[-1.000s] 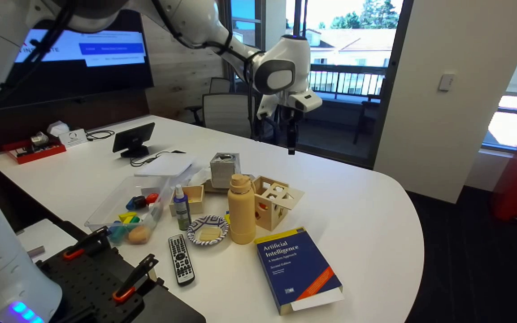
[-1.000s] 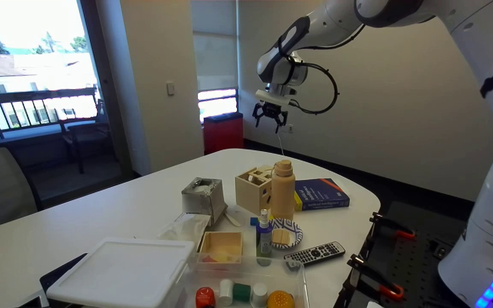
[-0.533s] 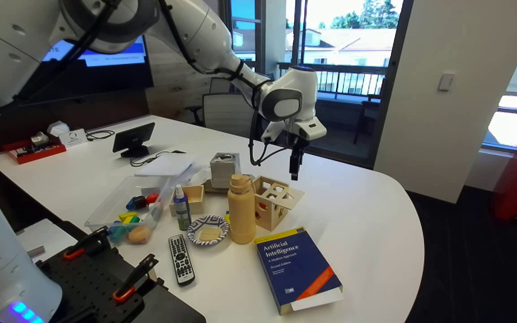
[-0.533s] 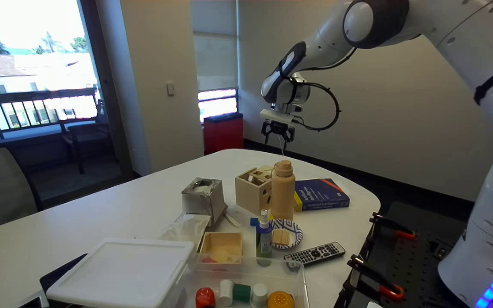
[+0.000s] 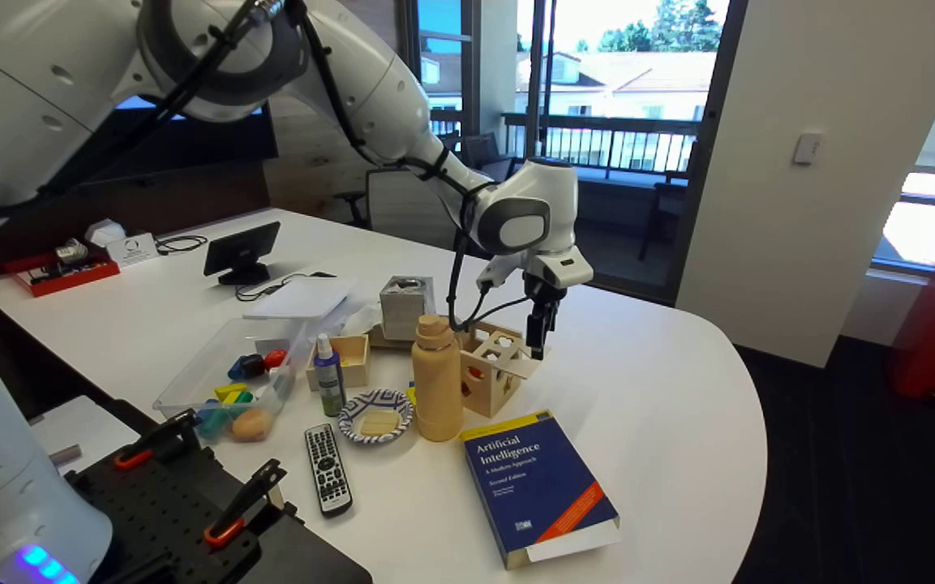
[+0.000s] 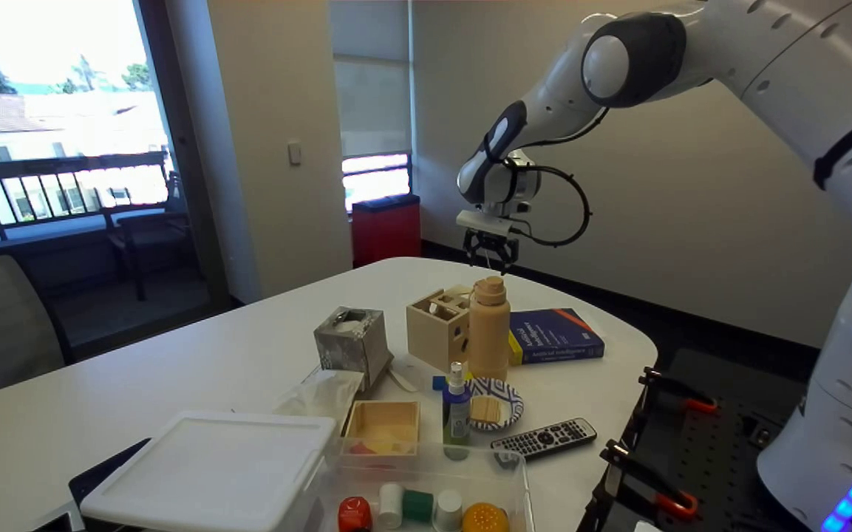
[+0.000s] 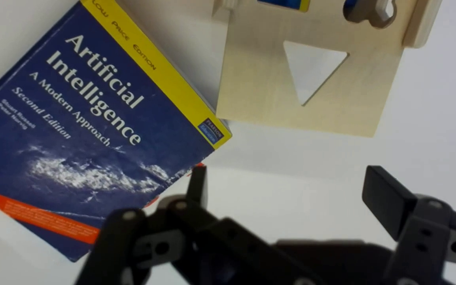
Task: Slide the lid on the wooden toy box to the left.
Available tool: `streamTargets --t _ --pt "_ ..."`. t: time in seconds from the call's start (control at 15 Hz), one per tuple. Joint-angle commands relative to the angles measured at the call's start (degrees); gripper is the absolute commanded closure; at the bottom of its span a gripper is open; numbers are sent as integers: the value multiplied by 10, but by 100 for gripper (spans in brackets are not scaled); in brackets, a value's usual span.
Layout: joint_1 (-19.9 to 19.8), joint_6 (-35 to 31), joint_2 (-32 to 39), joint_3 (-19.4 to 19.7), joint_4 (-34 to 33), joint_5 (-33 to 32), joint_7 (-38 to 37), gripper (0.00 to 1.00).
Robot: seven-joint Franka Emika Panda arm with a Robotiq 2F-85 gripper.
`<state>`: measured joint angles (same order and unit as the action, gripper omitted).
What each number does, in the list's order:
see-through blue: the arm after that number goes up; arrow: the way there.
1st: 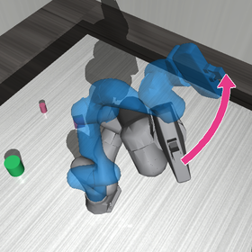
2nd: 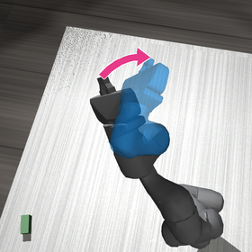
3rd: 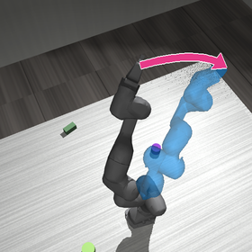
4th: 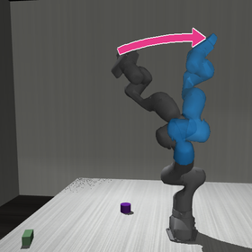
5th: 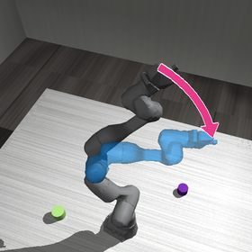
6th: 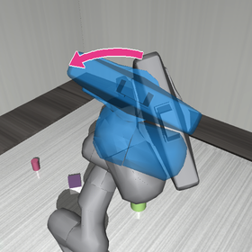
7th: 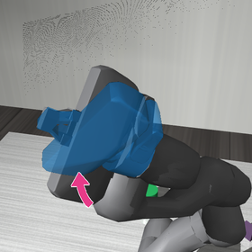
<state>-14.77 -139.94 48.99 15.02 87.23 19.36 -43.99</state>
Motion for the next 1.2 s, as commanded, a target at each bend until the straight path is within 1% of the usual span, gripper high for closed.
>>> streamTargets --t 0.0,0.2,0.4,0.53,0.87,1.13 --pt "3 -21 15 7 7 -3 -34 0" --pt "2 -46 29 5 15 1 -47 0" --pt "3 -94 45 6 18 6 -61 0" --pt "5 -111 55 8 20 4 -72 0" --pt "9 -118 74 5 22 4 -93 0" --pt "11 -114 74 -8 20 8 -96 0"
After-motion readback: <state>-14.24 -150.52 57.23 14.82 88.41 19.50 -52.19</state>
